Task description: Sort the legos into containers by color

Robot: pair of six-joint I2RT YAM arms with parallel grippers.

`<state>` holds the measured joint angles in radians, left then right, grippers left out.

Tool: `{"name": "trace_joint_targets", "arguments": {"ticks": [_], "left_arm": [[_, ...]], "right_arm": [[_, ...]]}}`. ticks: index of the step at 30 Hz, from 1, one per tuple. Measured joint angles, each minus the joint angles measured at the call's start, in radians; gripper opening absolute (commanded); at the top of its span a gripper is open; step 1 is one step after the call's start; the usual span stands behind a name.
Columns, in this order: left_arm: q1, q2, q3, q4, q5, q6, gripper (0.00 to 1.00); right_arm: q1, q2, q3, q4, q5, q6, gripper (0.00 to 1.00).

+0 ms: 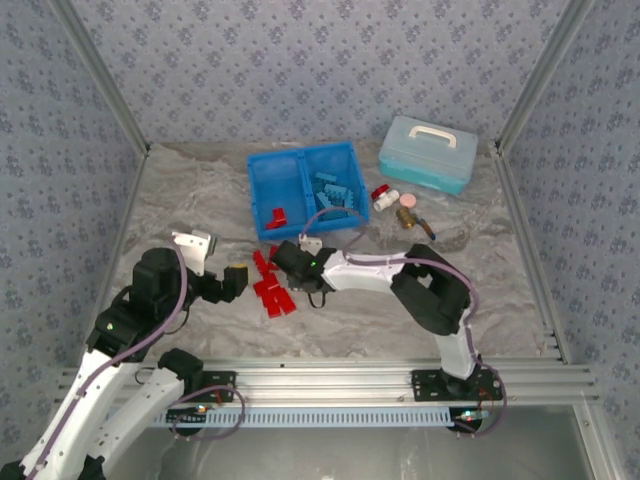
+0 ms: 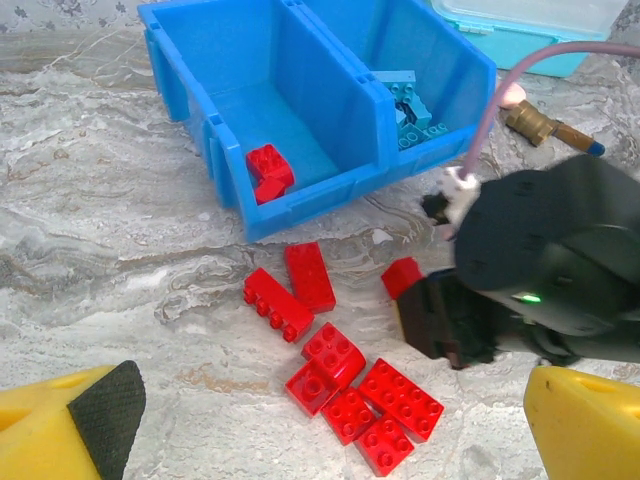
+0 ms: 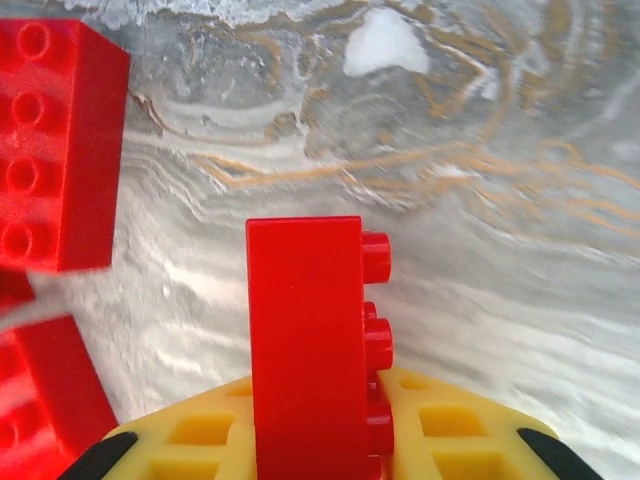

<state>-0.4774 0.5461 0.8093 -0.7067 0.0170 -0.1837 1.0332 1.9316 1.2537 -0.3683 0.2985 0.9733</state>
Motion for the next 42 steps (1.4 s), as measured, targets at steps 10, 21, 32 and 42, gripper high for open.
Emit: {"name": "trace_joint_targets", "arguments": {"ticks": [10, 21, 32, 42], "left_arm": [[0.0, 0.0, 0.0, 0.0, -0.011, 0.003, 0.99], [0.0, -0.012, -0.001, 0.0, -0.026, 0.004, 0.99], [0.0, -0.021, -0.001, 0.0, -0.037, 0.008, 0.99], [0.0, -0.021, -0.001, 0.0, -0.037, 0.008, 0.99]], "right_arm": [[0.056, -0.34, -0.09, 0.127, 0.165, -0.23, 0.24], [-0.103, -0.007, 0.393, 0.158, 0.113, -0.415, 0.25], [-0.232, 0.435, 0.857, -0.008, -0.006, -0.414, 0.27], [-0.239, 0.481, 0.977, -0.122, -0.05, -0.391, 0.45]]}}
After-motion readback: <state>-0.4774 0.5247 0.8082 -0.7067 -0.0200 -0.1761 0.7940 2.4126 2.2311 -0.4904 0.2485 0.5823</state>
